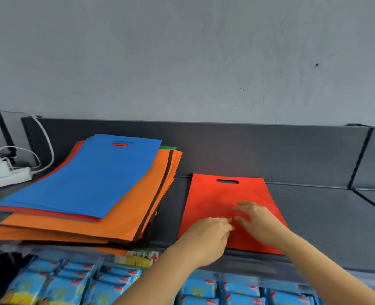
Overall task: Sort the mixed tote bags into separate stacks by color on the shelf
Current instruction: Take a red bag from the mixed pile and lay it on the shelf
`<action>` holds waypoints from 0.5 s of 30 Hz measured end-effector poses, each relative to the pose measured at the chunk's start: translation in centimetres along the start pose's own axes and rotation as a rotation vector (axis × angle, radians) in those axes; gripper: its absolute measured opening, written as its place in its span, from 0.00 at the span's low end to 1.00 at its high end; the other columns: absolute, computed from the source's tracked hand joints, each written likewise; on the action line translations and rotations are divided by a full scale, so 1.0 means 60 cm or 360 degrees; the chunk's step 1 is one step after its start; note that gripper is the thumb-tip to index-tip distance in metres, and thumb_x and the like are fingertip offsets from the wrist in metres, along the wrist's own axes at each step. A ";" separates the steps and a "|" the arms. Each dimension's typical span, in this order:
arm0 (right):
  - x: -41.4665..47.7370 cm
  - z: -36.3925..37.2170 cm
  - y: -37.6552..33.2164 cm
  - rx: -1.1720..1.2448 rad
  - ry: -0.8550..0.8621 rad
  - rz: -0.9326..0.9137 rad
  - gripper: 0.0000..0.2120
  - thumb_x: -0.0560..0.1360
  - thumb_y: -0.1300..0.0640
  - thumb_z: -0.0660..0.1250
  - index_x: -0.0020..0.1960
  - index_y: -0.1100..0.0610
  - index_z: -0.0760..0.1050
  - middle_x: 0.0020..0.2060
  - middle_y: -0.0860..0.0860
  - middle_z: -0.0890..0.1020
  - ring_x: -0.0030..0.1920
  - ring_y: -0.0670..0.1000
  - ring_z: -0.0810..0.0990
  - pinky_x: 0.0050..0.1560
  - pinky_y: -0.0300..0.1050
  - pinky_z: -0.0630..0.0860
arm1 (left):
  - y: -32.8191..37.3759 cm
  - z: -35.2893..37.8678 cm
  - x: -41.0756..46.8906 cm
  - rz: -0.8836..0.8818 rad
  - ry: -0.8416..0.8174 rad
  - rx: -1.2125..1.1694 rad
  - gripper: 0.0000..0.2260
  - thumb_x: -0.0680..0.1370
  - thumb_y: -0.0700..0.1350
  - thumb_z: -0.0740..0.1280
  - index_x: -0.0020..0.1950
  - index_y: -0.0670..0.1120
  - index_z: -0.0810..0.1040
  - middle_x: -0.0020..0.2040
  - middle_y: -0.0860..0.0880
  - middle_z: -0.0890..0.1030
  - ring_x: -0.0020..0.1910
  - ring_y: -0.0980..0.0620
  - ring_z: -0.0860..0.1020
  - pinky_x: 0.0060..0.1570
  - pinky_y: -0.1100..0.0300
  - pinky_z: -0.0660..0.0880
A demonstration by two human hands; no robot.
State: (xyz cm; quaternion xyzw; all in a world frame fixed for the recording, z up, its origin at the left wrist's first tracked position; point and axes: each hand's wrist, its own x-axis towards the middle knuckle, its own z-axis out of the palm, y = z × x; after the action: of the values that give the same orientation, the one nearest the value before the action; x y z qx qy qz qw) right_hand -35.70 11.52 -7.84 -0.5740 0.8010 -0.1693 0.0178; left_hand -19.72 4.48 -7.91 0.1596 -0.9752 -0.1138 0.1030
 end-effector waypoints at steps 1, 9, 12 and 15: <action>0.001 0.009 -0.006 -0.0001 -0.0070 -0.0021 0.19 0.79 0.54 0.60 0.69 0.54 0.69 0.71 0.51 0.67 0.72 0.48 0.64 0.68 0.35 0.54 | 0.003 -0.010 -0.009 -0.0033 0.0091 0.0050 0.17 0.82 0.44 0.54 0.68 0.47 0.72 0.73 0.53 0.67 0.71 0.55 0.64 0.69 0.57 0.63; 0.022 -0.006 -0.068 0.0148 0.0079 -0.0005 0.16 0.77 0.54 0.65 0.64 0.55 0.75 0.64 0.50 0.76 0.66 0.49 0.72 0.64 0.37 0.62 | -0.033 -0.174 -0.129 -0.0414 0.0738 0.0265 0.17 0.81 0.55 0.56 0.69 0.56 0.70 0.68 0.62 0.70 0.67 0.62 0.66 0.62 0.62 0.66; 0.037 -0.016 -0.148 0.0352 0.0191 -0.0174 0.15 0.76 0.55 0.66 0.62 0.55 0.76 0.61 0.49 0.78 0.63 0.47 0.74 0.60 0.34 0.64 | -0.104 -0.220 -0.177 -0.0714 0.0810 0.0365 0.20 0.80 0.54 0.57 0.72 0.53 0.67 0.71 0.58 0.67 0.71 0.58 0.63 0.66 0.58 0.63; 0.055 -0.018 -0.238 0.0652 0.0160 -0.0295 0.16 0.76 0.53 0.66 0.62 0.55 0.76 0.58 0.49 0.81 0.58 0.45 0.78 0.57 0.35 0.70 | -0.183 -0.248 -0.223 -0.0913 0.0890 0.0373 0.21 0.80 0.48 0.59 0.73 0.46 0.66 0.73 0.50 0.66 0.73 0.53 0.61 0.70 0.57 0.58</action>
State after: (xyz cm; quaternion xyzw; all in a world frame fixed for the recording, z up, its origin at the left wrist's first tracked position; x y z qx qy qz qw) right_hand -24.03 4.71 -2.11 -0.6204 0.6936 -0.3577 0.0782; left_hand -0.60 -4.01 1.28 0.4601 -0.8321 0.0217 0.3091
